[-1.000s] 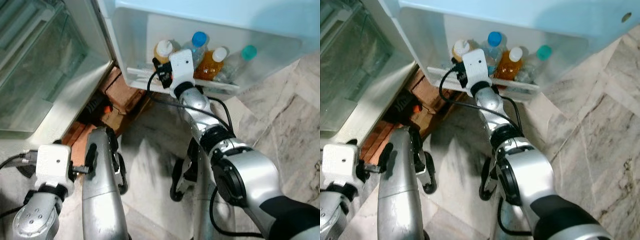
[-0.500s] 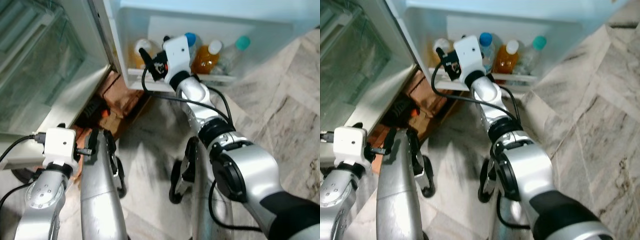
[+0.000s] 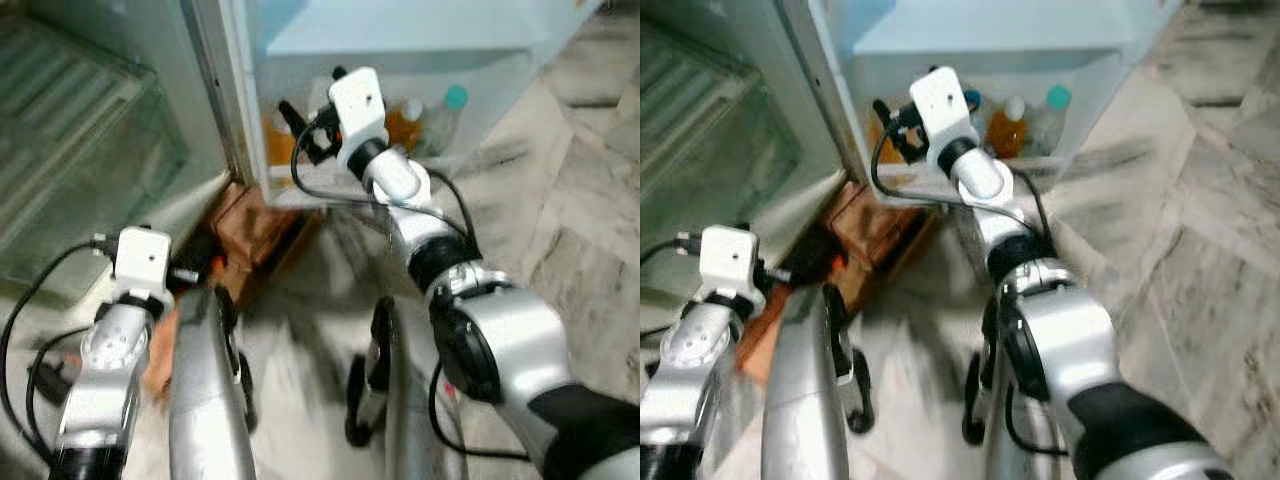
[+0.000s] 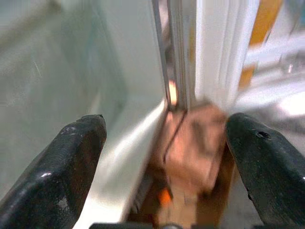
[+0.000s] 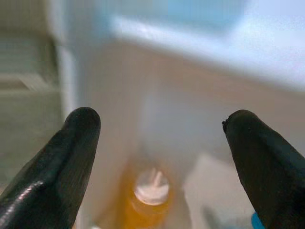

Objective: Restocking fridge

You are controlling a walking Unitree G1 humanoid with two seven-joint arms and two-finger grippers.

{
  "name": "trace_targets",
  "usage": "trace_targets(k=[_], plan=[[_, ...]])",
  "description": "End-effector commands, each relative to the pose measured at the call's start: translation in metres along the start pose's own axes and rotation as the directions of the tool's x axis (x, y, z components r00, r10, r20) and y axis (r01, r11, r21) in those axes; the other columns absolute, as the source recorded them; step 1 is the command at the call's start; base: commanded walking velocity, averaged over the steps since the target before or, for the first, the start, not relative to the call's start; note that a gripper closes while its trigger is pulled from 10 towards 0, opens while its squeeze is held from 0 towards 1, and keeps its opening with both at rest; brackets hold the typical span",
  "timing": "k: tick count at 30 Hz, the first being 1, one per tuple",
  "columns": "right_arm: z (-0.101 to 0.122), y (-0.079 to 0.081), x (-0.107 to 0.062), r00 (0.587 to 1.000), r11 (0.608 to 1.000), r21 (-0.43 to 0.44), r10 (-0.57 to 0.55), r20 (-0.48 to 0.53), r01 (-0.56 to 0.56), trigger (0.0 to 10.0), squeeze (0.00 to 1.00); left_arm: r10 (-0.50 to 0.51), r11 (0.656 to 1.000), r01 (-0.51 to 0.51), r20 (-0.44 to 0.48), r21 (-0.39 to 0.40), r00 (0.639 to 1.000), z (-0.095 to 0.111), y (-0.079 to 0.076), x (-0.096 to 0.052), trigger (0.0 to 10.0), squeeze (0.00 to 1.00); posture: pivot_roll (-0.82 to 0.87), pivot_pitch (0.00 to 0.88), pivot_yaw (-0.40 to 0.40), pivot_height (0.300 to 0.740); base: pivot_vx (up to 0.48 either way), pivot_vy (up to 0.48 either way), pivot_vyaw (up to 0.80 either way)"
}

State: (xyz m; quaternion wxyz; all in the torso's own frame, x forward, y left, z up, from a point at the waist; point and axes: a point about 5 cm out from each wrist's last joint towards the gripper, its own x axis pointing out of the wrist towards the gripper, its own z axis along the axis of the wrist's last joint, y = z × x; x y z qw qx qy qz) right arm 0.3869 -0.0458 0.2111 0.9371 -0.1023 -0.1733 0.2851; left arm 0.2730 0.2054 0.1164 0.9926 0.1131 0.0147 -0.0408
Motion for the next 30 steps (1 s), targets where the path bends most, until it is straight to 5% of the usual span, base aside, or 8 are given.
trace_targets(k=[1,7,8,9,13,16,30], plan=[[-0.007,0.004,-0.008,1.000,1.000,0.023,0.018,0.015,-0.018,10.0,1.00,-0.021,1.000,0.020,-0.024,-0.010,0.999,-0.009,-0.004,-0.003,10.0,0.00,0.07,0.087,-0.034,0.531,0.000,0.000,0.00],[-0.030,0.015,-0.050,0.999,0.998,0.066,-0.001,0.044,-0.002,10.0,1.00,-0.020,0.999,0.019,-0.021,-0.033,1.000,-0.017,-0.012,-0.003,10.0,0.00,0.04,0.045,-0.041,0.531,0.000,0.000,0.00],[-0.044,0.016,-0.071,0.998,0.993,0.100,-0.068,-0.009,0.069,10.0,0.04,-0.013,0.999,0.012,-0.020,-0.044,1.000,-0.020,-0.014,-0.004,10.0,0.00,0.03,0.017,-0.050,0.531,0.000,0.000,0.00],[-0.051,0.014,-0.085,0.992,0.986,0.113,-0.121,-0.044,0.126,10.0,0.00,-0.006,0.999,0.005,-0.020,-0.049,1.000,-0.022,-0.014,-0.005,10.0,0.00,0.03,0.017,-0.050,0.531,0.000,0.000,0.00],[-0.068,0.009,-0.131,0.948,0.950,0.092,-0.283,-0.143,0.298,10.0,0.00,0.032,0.996,-0.034,-0.034,-0.078,0.999,-0.027,-0.011,-0.008,10.0,0.00,0.00,0.003,-0.044,0.531,0.000,0.000,0.00],[-0.070,0.005,-0.145,0.930,0.927,0.136,-0.328,-0.164,0.351,10.0,0.00,0.014,0.996,-0.017,-0.028,-0.089,1.000,-0.028,-0.011,-0.008,10.0,0.00,-0.01,0.000,-0.031,0.531,0.000,0.000,0.00],[-0.056,-0.006,-0.141,0.896,0.896,0.120,-0.401,-0.188,0.427,10.0,0.00,-0.012,0.995,0.012,-0.002,-0.094,1.000,-0.027,-0.021,0.003,10.0,0.00,-0.04,0.001,-0.028,0.605,0.000,0.000,0.00]])
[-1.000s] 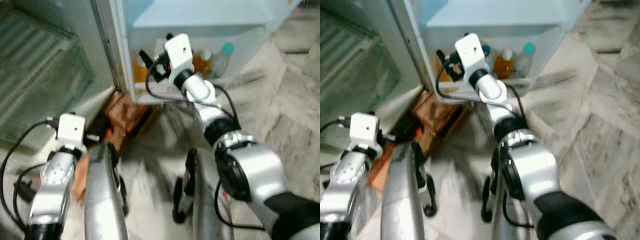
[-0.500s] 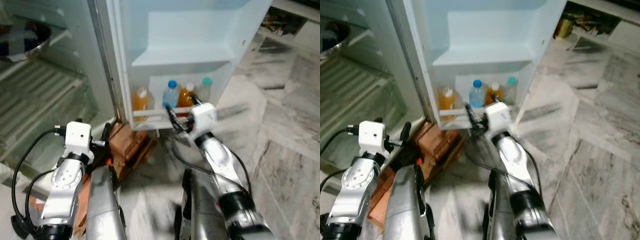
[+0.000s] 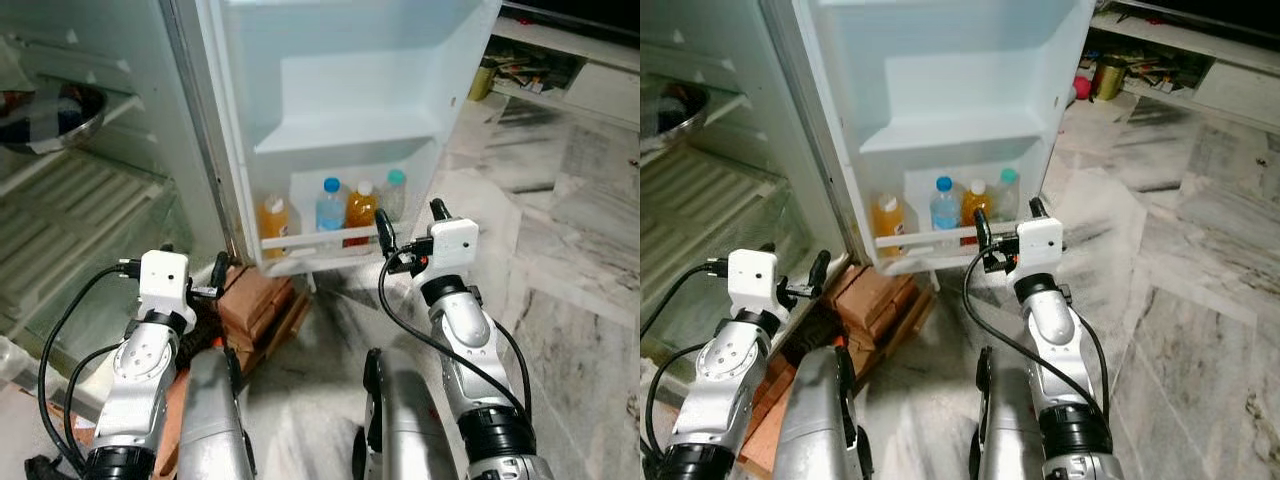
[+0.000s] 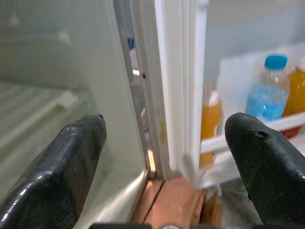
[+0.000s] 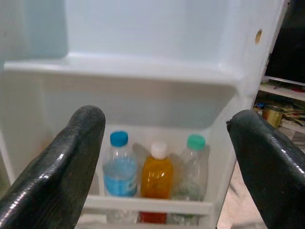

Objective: Restocking fridge

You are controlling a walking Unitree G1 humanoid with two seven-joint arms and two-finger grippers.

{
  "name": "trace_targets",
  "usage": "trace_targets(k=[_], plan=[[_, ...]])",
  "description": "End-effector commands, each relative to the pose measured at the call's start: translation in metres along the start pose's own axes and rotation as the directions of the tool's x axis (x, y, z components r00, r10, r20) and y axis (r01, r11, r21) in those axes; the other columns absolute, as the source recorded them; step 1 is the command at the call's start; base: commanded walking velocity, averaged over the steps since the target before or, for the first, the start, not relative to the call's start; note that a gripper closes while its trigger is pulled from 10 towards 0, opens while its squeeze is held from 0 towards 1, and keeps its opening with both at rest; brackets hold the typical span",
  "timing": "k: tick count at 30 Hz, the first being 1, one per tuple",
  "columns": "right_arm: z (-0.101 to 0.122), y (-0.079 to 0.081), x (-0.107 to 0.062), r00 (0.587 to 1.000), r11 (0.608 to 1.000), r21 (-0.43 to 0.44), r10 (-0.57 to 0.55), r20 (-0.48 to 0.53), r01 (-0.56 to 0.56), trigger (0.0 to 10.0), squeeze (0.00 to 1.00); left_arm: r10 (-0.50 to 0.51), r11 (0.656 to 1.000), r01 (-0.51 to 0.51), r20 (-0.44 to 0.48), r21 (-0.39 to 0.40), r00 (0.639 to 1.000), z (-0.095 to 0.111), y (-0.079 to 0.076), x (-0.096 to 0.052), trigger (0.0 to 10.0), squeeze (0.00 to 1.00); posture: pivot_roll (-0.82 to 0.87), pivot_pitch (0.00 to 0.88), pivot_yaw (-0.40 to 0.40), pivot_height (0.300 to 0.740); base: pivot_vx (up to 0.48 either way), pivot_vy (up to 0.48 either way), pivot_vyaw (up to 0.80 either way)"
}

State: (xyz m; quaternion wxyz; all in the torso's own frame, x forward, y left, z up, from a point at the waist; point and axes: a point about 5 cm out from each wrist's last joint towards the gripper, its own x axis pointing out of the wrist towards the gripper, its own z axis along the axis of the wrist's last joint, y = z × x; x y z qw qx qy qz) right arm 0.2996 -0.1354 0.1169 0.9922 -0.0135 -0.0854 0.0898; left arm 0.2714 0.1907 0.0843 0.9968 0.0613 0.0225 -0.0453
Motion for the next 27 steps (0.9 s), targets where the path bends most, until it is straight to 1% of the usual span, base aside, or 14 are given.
trace_targets(k=[1,2,6,7,10,12,15,17,22,27], plan=[[0.009,0.000,0.003,1.000,1.000,-0.005,-0.004,0.022,0.005,10.0,0.00,0.004,1.000,-0.004,0.009,0.010,1.000,0.001,0.002,0.002,10.0,0.00,-0.05,0.006,-0.032,0.615,0.000,0.000,0.00],[0.009,0.001,0.002,1.000,1.000,-0.007,-0.001,0.019,0.002,10.0,0.00,0.009,1.000,-0.009,0.007,0.012,1.000,0.000,0.003,0.002,10.0,0.00,-0.05,0.005,-0.035,0.625,0.000,0.000,0.00],[0.008,0.000,-0.001,1.000,1.000,-0.007,-0.006,0.005,0.006,10.0,0.00,0.018,1.000,-0.018,0.004,0.015,1.000,-0.001,0.004,0.002,10.0,0.00,-0.04,0.014,-0.038,0.640,0.000,0.000,0.00],[0.005,-0.002,-0.002,1.000,1.000,-0.008,-0.016,-0.011,0.016,10.0,0.00,0.021,1.000,-0.021,0.004,0.015,1.000,-0.001,0.004,0.001,10.0,0.00,-0.04,0.013,-0.036,0.650,0.000,0.000,0.00],[0.004,-0.004,-0.002,0.999,0.999,0.007,-0.037,-0.026,0.037,10.0,0.00,0.020,1.000,-0.020,0.004,0.014,1.000,-0.001,0.004,0.001,10.0,0.00,-0.04,0.013,-0.036,0.660,0.000,0.000,0.00],[0.004,-0.007,0.000,0.997,0.997,0.014,-0.069,-0.043,0.070,10.0,0.00,0.012,1.000,-0.012,0.001,0.015,1.000,-0.002,0.002,0.001,10.0,0.00,-0.04,0.015,-0.032,0.675,0.000,0.000,0.00],[0.004,-0.008,-0.001,0.996,0.997,0.010,-0.070,-0.049,0.070,10.0,0.00,0.001,1.000,-0.001,0.005,0.020,1.000,-0.001,0.000,0.003,10.0,0.00,-0.05,0.025,-0.031,0.690,0.000,0.000,0.00],[0.002,-0.008,-0.004,0.996,0.998,0.006,-0.069,-0.064,0.070,10.0,0.00,-0.003,1.000,0.002,0.006,0.023,1.000,-0.002,-0.002,0.004,10.0,0.00,-0.05,0.028,-0.032,0.710,0.000,0.000,0.00],[-0.002,-0.010,-0.008,0.993,0.997,0.003,-0.074,-0.087,0.075,10.0,0.00,-0.003,1.000,0.003,0.001,0.025,1.000,-0.004,-0.004,0.002,10.0,0.00,-0.05,0.028,-0.032,0.735,0.000,0.000,0.00],[-0.006,-0.011,-0.010,0.990,0.996,0.018,-0.081,-0.115,0.083,10.0,0.00,-0.004,1.000,0.005,-0.003,0.025,1.000,-0.004,-0.007,0.000,10.0,0.00,-0.04,0.032,-0.038,0.740,0.000,0.000,0.00]])
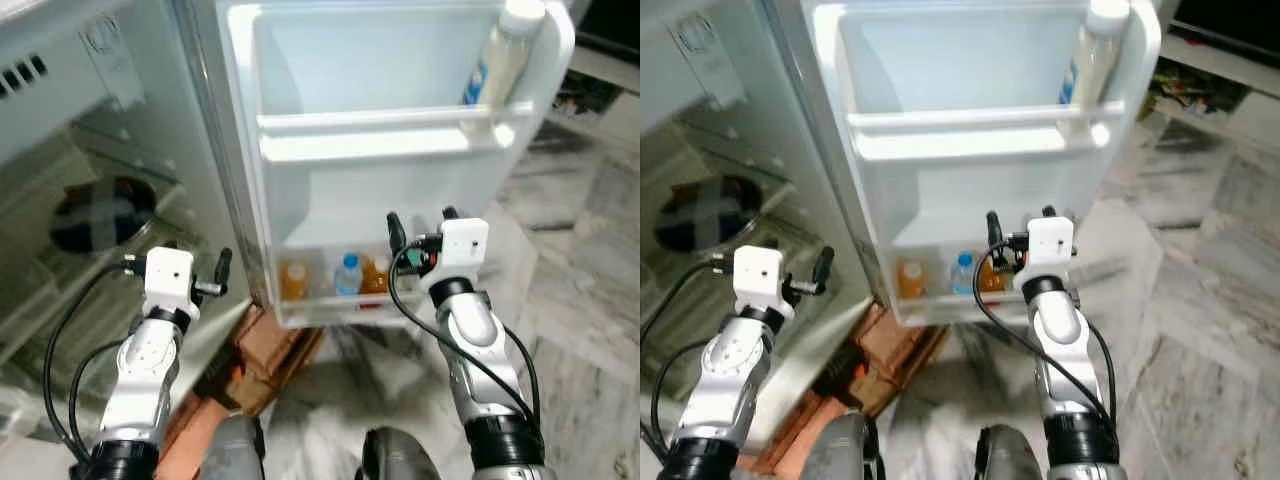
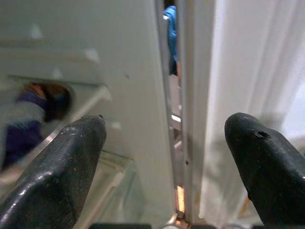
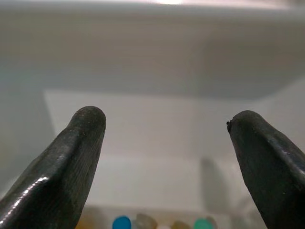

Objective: Restocking fridge

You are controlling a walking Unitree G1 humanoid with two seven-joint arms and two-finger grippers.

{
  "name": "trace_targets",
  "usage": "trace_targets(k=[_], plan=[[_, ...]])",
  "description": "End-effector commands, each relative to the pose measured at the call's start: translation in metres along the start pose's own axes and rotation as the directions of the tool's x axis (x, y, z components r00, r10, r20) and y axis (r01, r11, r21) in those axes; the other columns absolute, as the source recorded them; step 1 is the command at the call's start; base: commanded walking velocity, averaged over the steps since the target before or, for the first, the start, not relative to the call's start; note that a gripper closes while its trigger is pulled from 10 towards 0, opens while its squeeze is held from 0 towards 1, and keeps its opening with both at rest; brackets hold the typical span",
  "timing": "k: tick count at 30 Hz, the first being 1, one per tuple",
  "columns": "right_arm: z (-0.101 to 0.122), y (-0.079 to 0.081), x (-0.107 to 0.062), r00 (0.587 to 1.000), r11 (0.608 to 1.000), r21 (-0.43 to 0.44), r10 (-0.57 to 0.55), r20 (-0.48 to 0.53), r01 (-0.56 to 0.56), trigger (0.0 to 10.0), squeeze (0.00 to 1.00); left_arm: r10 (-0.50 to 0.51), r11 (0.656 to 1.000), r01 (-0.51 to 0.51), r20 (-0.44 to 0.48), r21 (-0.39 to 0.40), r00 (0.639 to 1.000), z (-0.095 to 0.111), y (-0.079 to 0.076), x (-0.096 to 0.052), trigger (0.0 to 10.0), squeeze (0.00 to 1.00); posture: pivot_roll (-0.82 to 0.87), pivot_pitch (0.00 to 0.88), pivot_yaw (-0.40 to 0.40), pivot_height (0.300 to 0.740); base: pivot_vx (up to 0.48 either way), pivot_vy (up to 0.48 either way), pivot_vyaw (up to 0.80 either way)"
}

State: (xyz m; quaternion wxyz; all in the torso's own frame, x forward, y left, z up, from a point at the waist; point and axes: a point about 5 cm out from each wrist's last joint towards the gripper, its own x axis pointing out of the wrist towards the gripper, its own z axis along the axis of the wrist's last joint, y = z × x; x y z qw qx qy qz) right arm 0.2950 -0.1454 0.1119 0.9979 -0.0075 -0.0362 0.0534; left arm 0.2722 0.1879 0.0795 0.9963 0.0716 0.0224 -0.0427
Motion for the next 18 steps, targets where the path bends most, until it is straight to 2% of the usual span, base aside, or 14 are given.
trace_targets(k=[1,9,18], plan=[[-0.003,-0.003,-0.002,1.000,1.000,0.010,-0.009,-0.022,0.009,10.0,0.00,-0.010,1.000,0.010,-0.002,0.005,1.000,0.000,-0.004,-0.002,10.0,0.00,-0.04,0.032,-0.038,0.740,0.000,0.000,0.00],[-0.017,0.003,-0.006,0.995,0.999,0.049,-0.002,-0.102,0.007,10.0,0.00,0.013,0.999,-0.012,-0.025,0.031,1.000,-0.003,-0.001,-0.002,10.0,0.00,-0.04,0.037,-0.042,0.740,0.000,0.000,0.00],[-0.022,0.007,-0.006,0.990,1.000,0.019,0.019,-0.139,-0.017,10.0,0.00,0.008,0.999,-0.006,-0.035,0.043,0.999,-0.004,-0.002,-0.002,10.0,0.00,-0.03,0.038,-0.039,0.740,0.000,-0.404,0.00]])
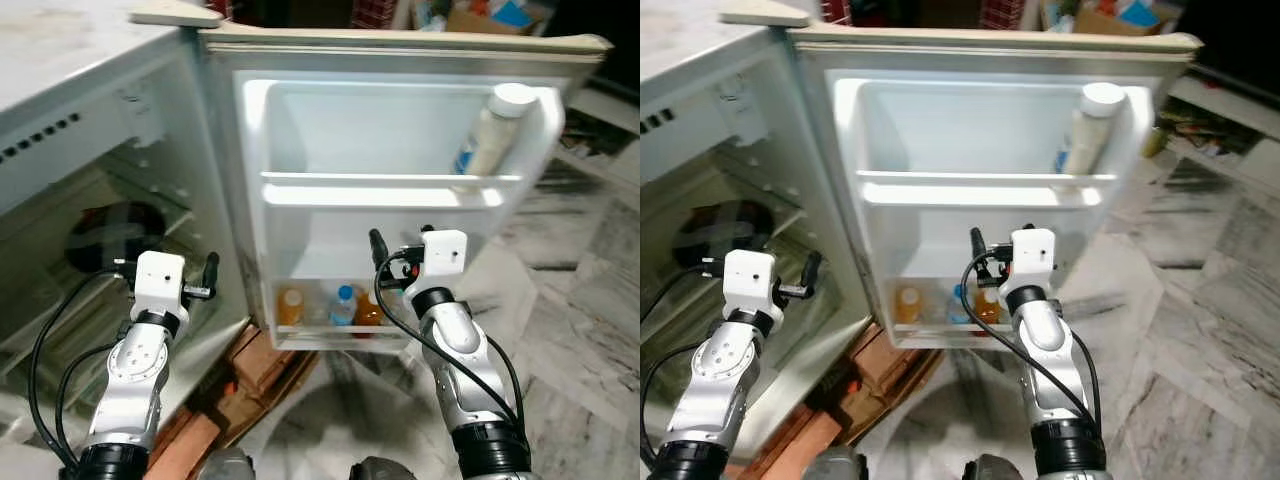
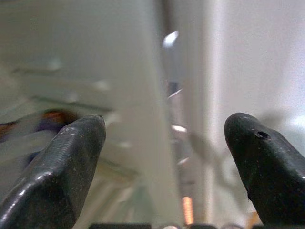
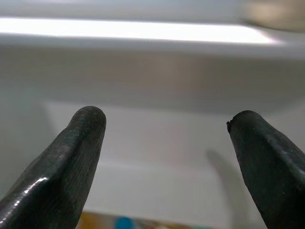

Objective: Restocking fridge

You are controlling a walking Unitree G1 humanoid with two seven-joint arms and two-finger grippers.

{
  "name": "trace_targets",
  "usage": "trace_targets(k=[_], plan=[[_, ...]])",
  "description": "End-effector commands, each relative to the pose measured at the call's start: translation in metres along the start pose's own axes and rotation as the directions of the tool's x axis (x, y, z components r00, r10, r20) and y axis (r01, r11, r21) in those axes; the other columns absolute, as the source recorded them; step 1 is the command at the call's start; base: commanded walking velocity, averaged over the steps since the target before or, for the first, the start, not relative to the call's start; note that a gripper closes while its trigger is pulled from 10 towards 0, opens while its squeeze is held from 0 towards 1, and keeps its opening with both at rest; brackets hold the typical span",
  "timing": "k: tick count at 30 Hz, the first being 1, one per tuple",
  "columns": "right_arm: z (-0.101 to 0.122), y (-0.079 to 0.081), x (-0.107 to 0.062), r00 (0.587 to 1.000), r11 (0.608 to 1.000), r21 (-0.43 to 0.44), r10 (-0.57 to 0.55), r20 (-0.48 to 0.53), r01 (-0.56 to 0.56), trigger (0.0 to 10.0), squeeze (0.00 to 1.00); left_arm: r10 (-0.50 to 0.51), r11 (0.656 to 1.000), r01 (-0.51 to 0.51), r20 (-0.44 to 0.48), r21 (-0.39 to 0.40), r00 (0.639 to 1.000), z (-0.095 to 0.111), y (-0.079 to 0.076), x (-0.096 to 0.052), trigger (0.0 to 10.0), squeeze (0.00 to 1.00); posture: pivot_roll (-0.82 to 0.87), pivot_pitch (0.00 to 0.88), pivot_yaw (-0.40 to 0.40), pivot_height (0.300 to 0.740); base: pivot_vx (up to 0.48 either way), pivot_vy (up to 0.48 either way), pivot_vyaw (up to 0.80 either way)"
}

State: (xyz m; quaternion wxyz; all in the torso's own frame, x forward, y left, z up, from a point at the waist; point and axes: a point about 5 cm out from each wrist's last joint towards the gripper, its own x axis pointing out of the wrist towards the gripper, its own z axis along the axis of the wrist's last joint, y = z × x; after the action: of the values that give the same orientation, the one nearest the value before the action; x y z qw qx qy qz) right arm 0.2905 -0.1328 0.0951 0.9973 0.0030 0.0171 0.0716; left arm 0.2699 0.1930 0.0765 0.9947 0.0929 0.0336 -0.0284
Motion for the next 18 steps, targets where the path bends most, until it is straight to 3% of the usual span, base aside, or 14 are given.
trace_targets(k=[1,18], plan=[[-0.006,-0.006,-0.001,0.999,1.000,-0.007,-0.017,-0.036,0.017,10.0,0.00,-0.021,1.000,0.022,-0.009,0.002,1.000,0.000,-0.006,0.000,10.0,0.00,-0.03,0.038,-0.038,0.740,0.000,-0.480,0.00],[-0.018,0.011,-0.002,0.987,0.994,0.046,0.104,-0.121,-0.099,10.0,0.00,-0.025,1.000,0.025,-0.014,0.009,1.000,0.001,-0.006,0.003,10.0,0.00,-0.03,0.040,-0.036,0.740,0.000,-0.474,0.00]])
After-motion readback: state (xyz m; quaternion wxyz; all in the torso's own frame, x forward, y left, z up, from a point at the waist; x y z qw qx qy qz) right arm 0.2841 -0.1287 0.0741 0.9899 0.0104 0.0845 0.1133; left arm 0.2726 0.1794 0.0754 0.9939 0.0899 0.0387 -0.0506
